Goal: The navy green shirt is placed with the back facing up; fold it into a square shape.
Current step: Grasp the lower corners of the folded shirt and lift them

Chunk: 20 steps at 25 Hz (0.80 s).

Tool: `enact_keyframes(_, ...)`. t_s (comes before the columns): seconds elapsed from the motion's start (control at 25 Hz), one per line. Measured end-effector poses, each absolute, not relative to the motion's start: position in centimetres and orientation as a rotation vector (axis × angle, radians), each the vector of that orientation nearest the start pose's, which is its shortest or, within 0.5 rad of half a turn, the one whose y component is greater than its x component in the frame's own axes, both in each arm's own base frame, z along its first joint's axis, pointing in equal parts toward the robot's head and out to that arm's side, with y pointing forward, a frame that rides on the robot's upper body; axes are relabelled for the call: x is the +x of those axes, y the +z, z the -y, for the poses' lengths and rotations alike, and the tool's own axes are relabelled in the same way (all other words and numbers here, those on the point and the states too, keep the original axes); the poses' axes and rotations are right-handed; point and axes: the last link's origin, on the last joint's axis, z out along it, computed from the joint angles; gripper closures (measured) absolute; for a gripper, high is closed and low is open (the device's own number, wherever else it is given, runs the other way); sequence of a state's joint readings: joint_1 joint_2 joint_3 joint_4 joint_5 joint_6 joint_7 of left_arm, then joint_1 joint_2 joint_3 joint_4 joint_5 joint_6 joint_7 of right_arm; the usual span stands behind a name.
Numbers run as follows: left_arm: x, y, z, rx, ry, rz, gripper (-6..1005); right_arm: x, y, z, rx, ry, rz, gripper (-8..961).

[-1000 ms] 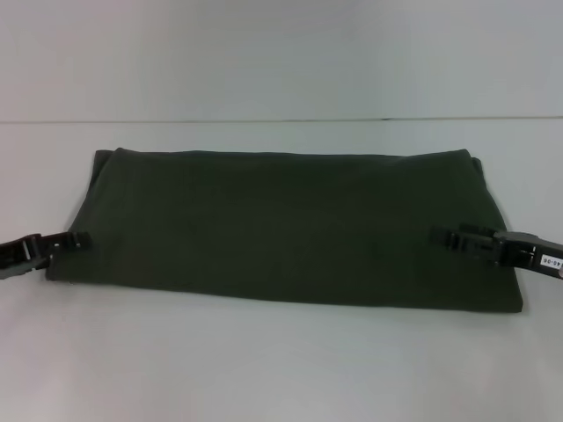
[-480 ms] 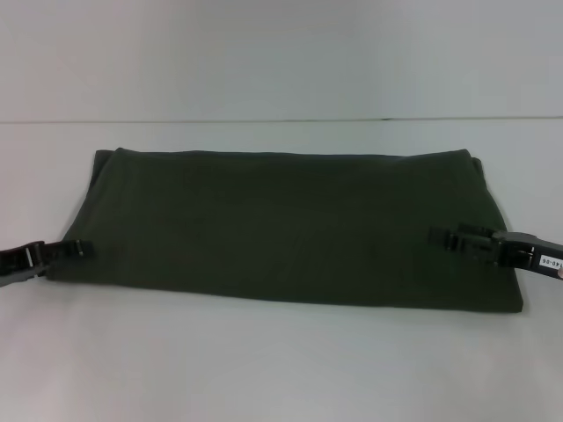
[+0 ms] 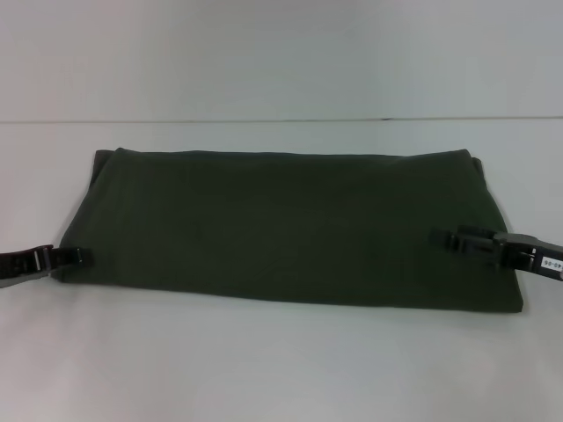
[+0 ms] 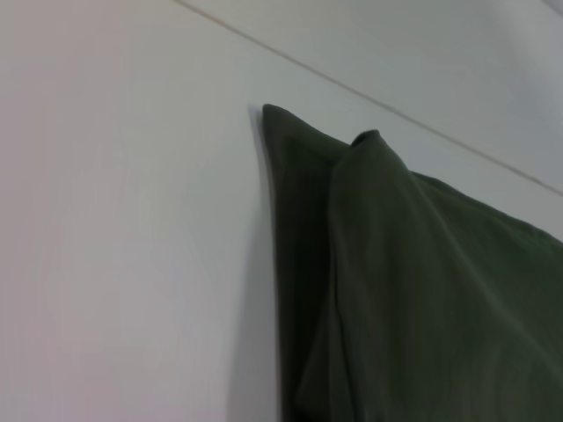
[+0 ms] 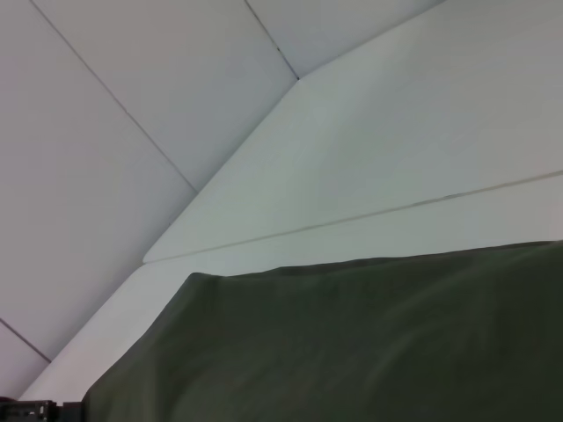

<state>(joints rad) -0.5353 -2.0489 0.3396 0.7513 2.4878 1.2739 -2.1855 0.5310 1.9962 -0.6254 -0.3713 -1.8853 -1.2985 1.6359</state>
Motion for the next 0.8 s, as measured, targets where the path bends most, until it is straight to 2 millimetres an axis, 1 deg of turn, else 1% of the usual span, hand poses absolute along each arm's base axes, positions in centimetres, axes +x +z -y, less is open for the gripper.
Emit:
enact_keyframes(0.12, -36.0, 5.6, -34.2, -1.936, -0.391, 1.667, 339, 31.6, 0.5, -34.1, -2.289, 0.796, -1.321, 27)
enact_keyframes(0.24, -36.0, 5.6, -34.2, -1.938, -0.391, 1.663, 402, 31.6, 1.4, -34.1, -2.29, 0.784, -1.348, 27)
enact_keyframes(0.4, -36.0, 5.7, -34.2, -1.94, -0.389, 1.657, 601, 31.3, 3.7, -34.5, -2.301, 0.698, -1.416, 27)
enact_keyframes(0.48, -36.0, 5.7, -34.2, -1.94, -0.387, 1.654, 697, 31.2, 5.2, -34.8, -2.285, 0.592, -1.486, 27)
enact_keyframes(0.6, -36.0, 5.8, -34.3, -1.943, -0.379, 1.651, 837, 30.8, 7.1, -35.4, -2.216, 0.421, -1.647, 26)
enact_keyframes(0.68, -36.0, 5.8, -34.4, -1.947, -0.369, 1.647, 920, 30.5, 8.1, -35.7, -2.157, 0.334, -1.749, 30)
enact_keyframes(0.76, -36.0, 5.8, -34.4, -1.95, -0.364, 1.644, 993, 30.0, 8.4, -36.1, -2.133, 0.234, -1.808, 39)
enact_keyframes(0.8, -35.9, 5.8, -34.4, -1.952, -0.363, 1.643, 993, 29.7, 8.3, -36.2, -2.136, 0.201, -1.821, 44)
